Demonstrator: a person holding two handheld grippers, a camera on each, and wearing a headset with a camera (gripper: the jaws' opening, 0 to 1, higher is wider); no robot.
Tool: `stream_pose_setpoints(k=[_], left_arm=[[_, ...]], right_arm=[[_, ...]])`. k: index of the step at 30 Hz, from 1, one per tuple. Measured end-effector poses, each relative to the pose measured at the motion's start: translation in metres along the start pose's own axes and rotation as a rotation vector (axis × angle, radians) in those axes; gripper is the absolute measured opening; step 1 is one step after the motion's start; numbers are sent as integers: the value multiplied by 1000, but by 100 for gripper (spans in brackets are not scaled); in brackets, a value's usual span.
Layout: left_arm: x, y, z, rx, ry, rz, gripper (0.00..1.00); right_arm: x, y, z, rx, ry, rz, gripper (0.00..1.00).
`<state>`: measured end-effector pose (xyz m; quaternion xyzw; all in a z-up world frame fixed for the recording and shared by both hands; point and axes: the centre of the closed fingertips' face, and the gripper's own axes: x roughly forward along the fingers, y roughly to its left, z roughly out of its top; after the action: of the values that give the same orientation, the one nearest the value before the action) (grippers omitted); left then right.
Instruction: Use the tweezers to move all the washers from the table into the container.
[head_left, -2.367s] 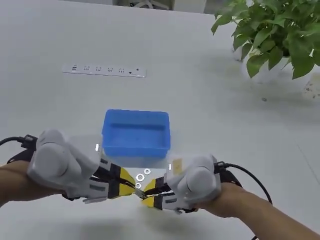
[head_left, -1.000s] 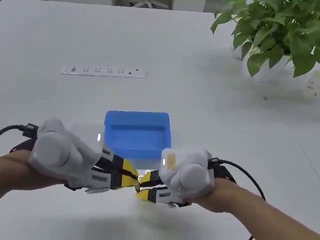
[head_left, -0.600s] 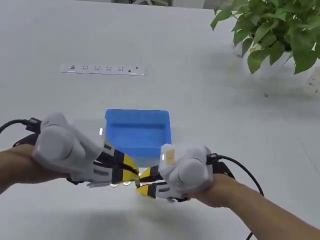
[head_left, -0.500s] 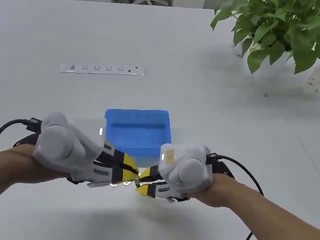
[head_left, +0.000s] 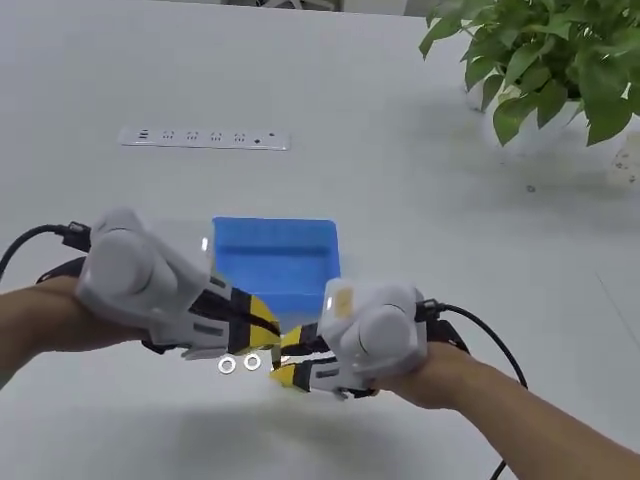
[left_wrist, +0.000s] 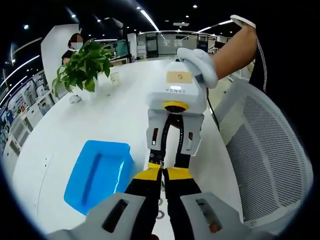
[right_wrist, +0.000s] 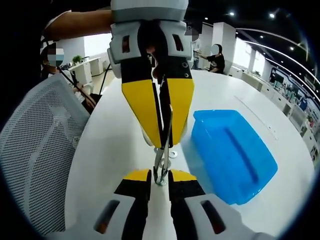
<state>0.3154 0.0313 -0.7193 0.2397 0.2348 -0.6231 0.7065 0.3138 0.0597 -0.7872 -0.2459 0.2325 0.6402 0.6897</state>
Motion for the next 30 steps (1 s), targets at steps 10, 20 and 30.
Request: stream_pose_setpoints(k=[10, 20, 30], left_arm=[[1, -2, 1, 10, 0, -7, 6], [-1, -4, 0, 16, 12, -9, 6], [-1, -5, -2, 45, 43, -13, 6]], right_arm=[[0, 1, 0, 2, 2, -3, 12], [0, 2, 0, 20, 16, -7, 11], [0, 2, 0, 16, 22, -13, 11]])
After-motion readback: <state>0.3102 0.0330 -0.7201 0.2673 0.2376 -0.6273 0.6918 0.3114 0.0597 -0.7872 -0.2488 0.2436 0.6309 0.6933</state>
